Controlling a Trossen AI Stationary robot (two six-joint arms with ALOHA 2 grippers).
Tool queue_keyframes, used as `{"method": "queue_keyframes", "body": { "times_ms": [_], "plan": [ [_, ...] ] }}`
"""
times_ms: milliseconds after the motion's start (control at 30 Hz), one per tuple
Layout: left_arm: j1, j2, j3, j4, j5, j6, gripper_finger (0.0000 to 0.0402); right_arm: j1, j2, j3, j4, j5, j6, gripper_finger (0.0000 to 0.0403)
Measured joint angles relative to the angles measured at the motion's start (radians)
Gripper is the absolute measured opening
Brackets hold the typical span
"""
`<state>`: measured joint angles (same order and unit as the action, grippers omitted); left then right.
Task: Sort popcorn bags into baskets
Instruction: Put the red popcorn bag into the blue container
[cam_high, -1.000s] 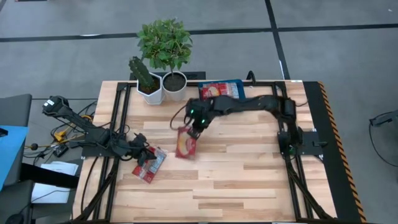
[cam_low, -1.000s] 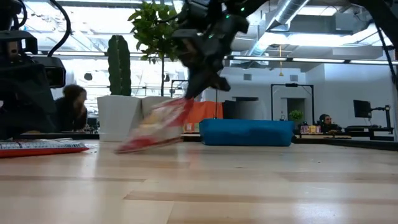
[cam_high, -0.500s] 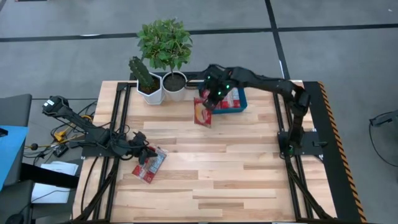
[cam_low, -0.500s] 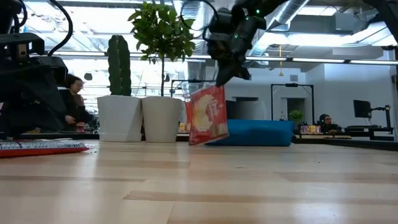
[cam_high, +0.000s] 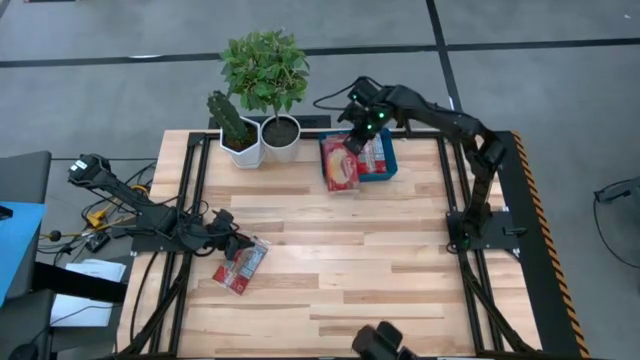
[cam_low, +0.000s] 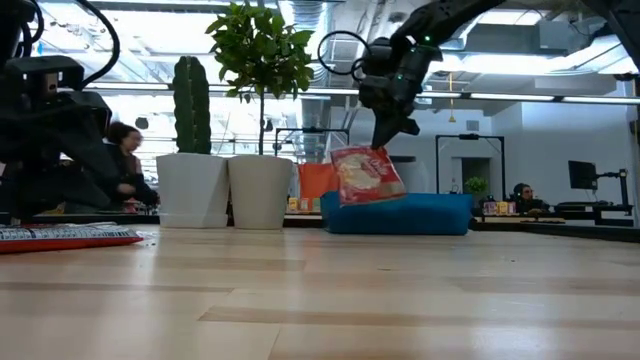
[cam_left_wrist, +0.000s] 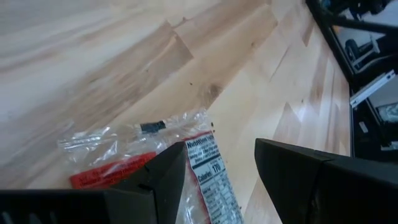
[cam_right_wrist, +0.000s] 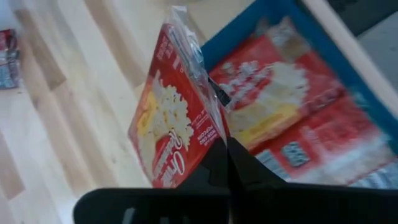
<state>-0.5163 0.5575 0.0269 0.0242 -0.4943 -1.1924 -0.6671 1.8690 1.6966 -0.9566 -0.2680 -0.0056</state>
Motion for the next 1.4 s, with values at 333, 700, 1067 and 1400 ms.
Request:
{"method": "queue_keyframes", "body": {
  "times_ms": [333, 700, 1067, 1400],
  "plan": [
    [0.000, 0.000, 0.000, 0.002, -0.079, -0.045, 0.0183, -0.094, 0.000, 0.000, 0.111, -0.024, -0.028, 0.0001],
    [0.000, 0.000, 0.000, 0.003, -0.124, -0.069, 0.0183, -0.114, 0.048, 0.003, 0.162, -0.075, -0.048, 0.0001],
    [0.001, 0.000, 0.000, 0.003, -0.121, -0.097, 0.0183, -0.098, 0.084, 0.000, 0.188, -0.044, -0.074, 0.0050],
    [0.001, 0.000, 0.000, 0.002, -0.012, -0.103, 0.0183, -0.101, 0.082, 0.013, 0.168, -0.017, -0.052, 0.0169]
  ]
}}
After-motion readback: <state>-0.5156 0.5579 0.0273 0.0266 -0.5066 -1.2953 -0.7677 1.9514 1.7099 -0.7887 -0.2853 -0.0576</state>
